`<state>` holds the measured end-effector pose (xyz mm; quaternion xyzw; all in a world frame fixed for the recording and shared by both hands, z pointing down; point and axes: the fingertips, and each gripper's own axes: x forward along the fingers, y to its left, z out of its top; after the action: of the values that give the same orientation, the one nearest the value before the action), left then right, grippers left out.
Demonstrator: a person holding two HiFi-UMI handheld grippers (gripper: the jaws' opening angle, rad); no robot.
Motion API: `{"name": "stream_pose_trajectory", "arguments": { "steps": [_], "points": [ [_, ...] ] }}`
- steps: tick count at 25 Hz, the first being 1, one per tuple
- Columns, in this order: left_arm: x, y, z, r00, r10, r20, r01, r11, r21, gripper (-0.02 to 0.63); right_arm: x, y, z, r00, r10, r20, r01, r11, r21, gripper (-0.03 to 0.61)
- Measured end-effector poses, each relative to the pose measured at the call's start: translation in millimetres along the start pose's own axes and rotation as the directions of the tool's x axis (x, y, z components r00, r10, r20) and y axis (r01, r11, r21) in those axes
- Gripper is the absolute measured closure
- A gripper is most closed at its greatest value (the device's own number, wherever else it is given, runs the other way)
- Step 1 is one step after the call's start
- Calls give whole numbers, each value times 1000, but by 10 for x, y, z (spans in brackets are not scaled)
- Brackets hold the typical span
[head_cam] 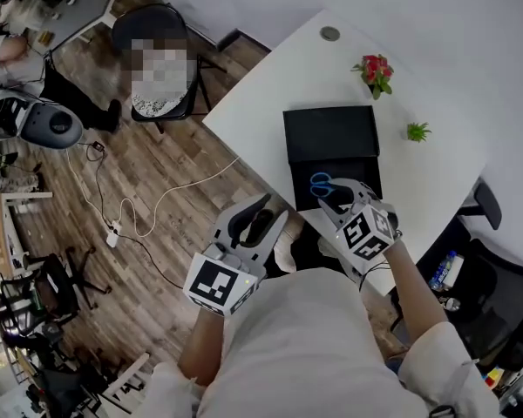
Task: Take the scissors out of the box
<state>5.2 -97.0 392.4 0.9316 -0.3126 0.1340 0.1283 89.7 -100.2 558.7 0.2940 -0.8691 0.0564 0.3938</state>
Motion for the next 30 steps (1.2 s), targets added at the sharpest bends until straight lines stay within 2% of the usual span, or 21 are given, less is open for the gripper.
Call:
{"name": "stream_pose_trajectory", "arguments": {
  "steps": [5, 16, 23, 30],
  "points": [
    [-30, -67, -69, 1000, 29, -12, -29, 1000, 2, 476, 205, 57, -166, 993, 89, -75, -95, 993, -72, 448],
    [-129, -102, -221, 996, 75, -36, -77, 996, -43, 476, 528, 39, -442, 965, 156, -213, -194, 966, -169, 451],
    [-190, -148, -248, 995, 95, -36, -97, 993, -65, 476, 680, 25, -627, 943, 154, -294, -221, 952, -212, 459],
    [-243, -130, -254, 995, 98, -15, -99, 994, -56, 477, 771, 26, -701, 931, 146, -335, -232, 945, -232, 462]
  ]
}}
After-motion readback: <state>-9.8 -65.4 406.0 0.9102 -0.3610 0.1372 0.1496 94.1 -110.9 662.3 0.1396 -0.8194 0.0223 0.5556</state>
